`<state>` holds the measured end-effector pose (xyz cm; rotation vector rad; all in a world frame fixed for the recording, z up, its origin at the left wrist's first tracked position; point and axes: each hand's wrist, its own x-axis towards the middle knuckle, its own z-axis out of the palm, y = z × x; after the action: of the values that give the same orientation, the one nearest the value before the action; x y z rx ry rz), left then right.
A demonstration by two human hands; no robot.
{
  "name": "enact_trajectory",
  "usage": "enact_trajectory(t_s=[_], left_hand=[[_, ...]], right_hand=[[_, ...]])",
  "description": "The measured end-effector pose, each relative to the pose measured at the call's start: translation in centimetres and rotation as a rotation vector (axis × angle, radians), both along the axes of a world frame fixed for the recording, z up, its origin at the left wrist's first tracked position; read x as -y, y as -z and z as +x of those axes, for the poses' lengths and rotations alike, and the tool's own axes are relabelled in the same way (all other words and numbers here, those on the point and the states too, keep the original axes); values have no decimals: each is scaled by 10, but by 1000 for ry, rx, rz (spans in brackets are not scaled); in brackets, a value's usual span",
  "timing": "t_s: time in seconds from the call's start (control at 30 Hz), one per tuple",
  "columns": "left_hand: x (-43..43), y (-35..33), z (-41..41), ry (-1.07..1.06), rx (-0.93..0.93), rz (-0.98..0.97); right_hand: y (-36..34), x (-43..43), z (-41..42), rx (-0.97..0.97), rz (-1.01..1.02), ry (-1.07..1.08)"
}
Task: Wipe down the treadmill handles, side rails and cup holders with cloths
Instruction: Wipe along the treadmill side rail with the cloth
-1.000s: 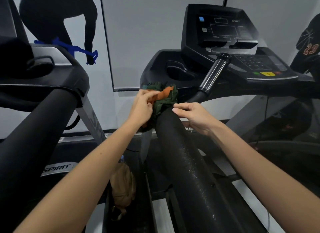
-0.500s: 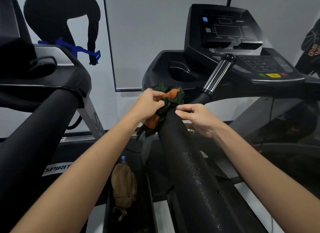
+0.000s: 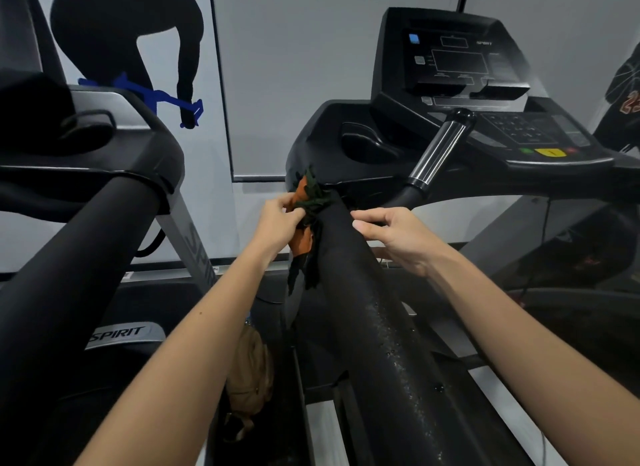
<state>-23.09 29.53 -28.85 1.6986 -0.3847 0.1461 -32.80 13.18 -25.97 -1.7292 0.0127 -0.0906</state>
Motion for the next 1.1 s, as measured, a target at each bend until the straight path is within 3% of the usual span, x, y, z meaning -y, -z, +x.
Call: enact_trajectory(t_s=[0.17,0.3,0.4,0.57,0.67,0.73,0.87,1.1], left_hand=[[0,27,-4,4,-266,-252],[6,16,-18,-6,-265,-302],[8,-7,-14,-57,-100,-84],[27,-42,-2,-83,214,560],[35,-48,0,-73,241,686],[30,-44,0,-88,230,596],[14,-23,2,-76,119,232],[7,3,-7,-75,-115,-141]], right_hand=[[2,0,1,8,27,3],[3,1,2,4,31,2],[4,1,3,3,31,-1],[5,2,3,13,14,5],[5,2,3,17,2,5],[6,2,4,18,-5,9],[8,2,3,24,27,14],[8,0,2,16,66,18]])
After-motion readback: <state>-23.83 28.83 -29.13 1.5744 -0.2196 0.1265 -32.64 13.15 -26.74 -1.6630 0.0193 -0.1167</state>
